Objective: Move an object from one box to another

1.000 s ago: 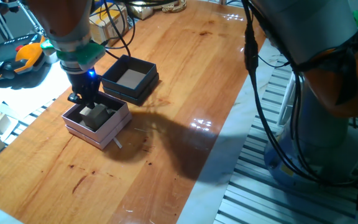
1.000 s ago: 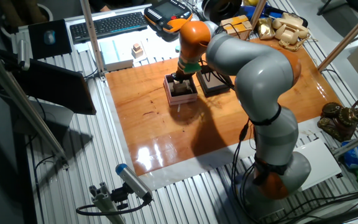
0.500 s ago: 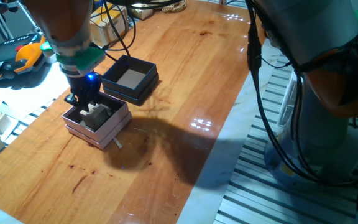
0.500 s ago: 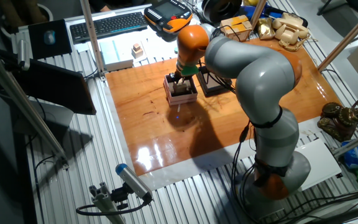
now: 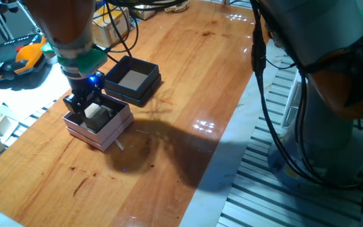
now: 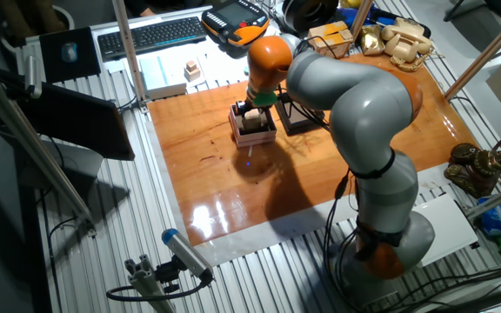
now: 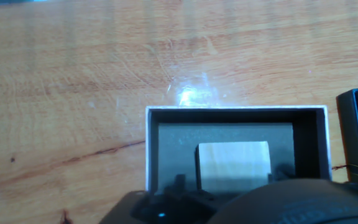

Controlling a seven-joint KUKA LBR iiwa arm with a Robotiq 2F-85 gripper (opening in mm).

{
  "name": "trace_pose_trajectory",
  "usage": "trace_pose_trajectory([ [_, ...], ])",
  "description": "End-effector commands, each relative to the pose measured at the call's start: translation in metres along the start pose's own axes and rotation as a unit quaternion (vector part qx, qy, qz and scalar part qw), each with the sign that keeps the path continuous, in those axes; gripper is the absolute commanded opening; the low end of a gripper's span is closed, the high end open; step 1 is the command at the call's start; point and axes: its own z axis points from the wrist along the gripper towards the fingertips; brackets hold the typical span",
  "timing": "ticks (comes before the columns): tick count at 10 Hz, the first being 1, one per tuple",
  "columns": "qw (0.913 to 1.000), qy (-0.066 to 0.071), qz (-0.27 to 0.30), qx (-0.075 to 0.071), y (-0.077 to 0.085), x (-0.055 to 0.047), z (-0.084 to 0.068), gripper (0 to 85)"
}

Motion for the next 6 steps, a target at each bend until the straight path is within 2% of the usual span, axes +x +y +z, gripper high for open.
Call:
trace_pose_trajectory([
  [1, 1.0, 0.002, 0.001, 0.002, 0.0, 0.0002, 0.0028, 85.0],
  [6, 0.9999, 0.013, 0.004, 0.01, 0.0007, -0.0005, 0.0109, 85.0],
])
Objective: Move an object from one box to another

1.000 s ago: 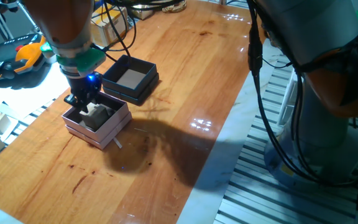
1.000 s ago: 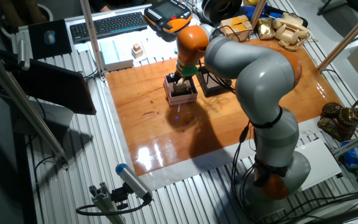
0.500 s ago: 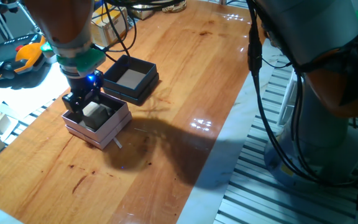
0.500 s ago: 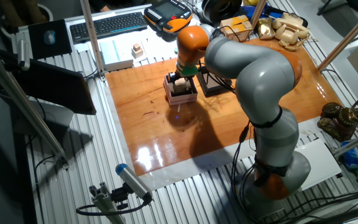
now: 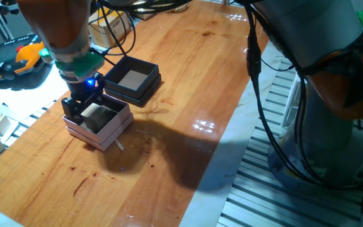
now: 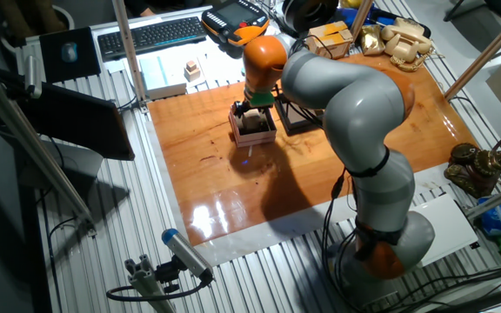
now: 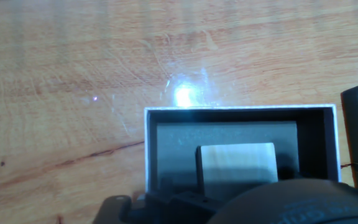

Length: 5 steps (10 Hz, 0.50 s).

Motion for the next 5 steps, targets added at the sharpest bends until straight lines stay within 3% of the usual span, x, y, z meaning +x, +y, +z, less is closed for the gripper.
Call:
trace_pose_trajectory([
  [1, 1.0, -0.001, -0.001, -0.001, -0.0006, -0.0002, 0.0037, 85.0],
  [5, 0.9999, -0.006, -0.008, -0.005, -0.0022, 0.0, 0.0131, 85.0],
])
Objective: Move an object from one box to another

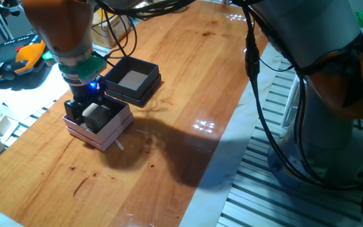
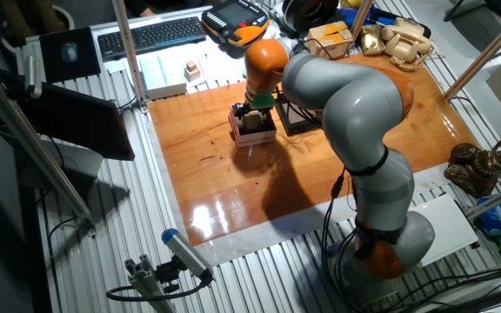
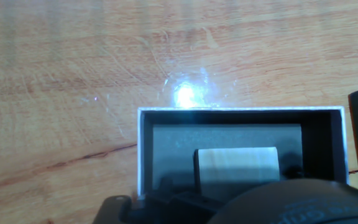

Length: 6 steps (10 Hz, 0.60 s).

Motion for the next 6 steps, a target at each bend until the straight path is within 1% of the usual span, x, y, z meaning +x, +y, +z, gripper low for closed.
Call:
trace_pose_trajectory([
  [1, 1.0, 0.0, 0.0, -0.001, 0.0005, 0.0004, 0.0013, 85.0],
  [4, 1.0, 0.0, 0.0, -0.005, -0.0016, 0.0016, 0.007, 85.0],
  [6, 1.0, -0.003, 0.003, -0.004, -0.0008, 0.0034, 0.0104, 85.0],
])
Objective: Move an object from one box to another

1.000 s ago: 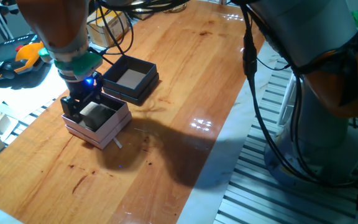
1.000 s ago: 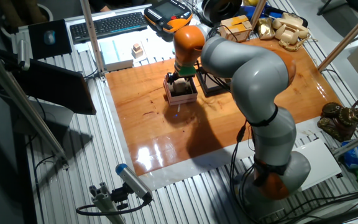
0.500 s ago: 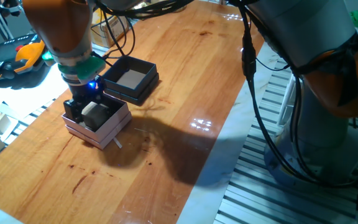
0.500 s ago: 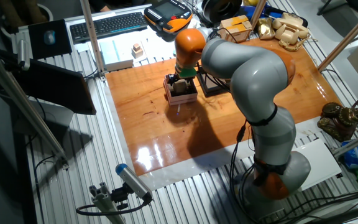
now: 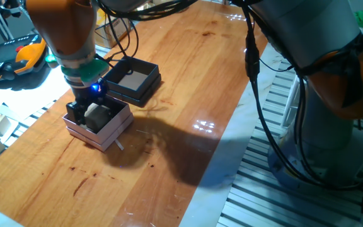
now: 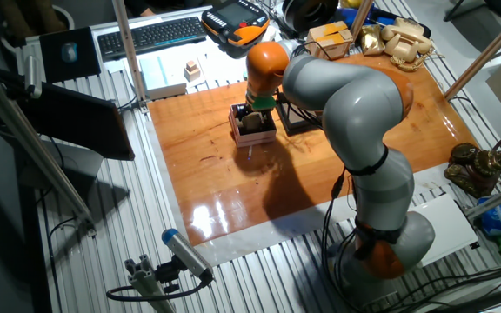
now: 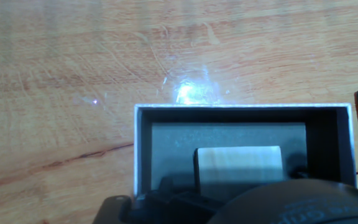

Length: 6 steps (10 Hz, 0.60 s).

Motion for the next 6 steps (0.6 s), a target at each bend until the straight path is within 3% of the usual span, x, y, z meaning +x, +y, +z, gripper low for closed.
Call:
trace_pose_trajectory([
  [1, 1.0, -0.001, 0.0, 0.0, 0.0002, 0.0007, 0.0019, 85.0],
  [6, 1.0, -0.001, -0.007, -0.002, -0.0009, 0.0006, 0.0058, 85.0],
])
